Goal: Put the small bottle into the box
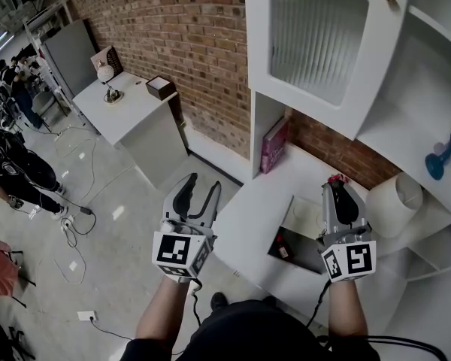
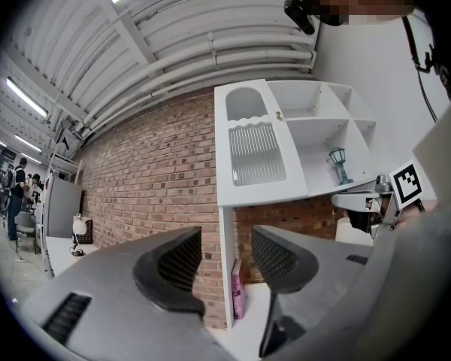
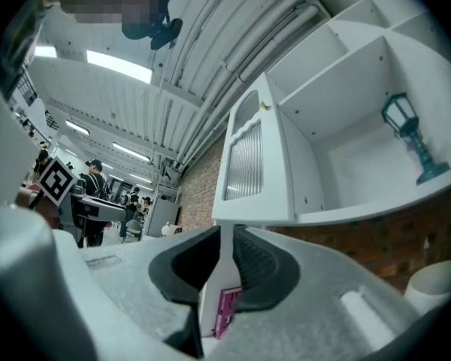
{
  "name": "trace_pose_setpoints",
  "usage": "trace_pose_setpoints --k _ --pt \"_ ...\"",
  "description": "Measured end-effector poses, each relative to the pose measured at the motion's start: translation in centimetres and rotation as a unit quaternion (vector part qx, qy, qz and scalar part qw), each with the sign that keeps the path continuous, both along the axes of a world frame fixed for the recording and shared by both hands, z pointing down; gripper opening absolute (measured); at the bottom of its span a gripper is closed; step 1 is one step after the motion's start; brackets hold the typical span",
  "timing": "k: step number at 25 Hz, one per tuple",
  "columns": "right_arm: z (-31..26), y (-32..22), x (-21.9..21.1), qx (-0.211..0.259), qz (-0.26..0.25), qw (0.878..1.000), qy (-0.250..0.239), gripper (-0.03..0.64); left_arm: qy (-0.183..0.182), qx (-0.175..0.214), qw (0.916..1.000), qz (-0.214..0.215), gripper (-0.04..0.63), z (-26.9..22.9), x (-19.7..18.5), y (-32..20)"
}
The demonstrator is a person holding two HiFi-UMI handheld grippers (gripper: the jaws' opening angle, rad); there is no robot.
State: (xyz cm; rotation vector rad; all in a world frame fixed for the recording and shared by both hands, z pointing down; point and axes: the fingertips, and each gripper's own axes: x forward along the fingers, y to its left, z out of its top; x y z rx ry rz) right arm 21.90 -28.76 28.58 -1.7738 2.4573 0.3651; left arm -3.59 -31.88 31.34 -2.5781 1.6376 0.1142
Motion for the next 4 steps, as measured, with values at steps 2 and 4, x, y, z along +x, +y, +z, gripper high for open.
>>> trace_pose_setpoints --k 2,4 --pt "0.14 0.15 0.15 -0.002 0.0 1.0 0.0 0.048 0.001 0.0 1.0 -0.001 0.206 0.08 0.08 0.18" --pt "0.2 0.29 0.28 -0.003 -0.001 1.0 0.0 0.048 0.002 -0.001 1.0 -0.003 0.206 0.1 0.17 0.35"
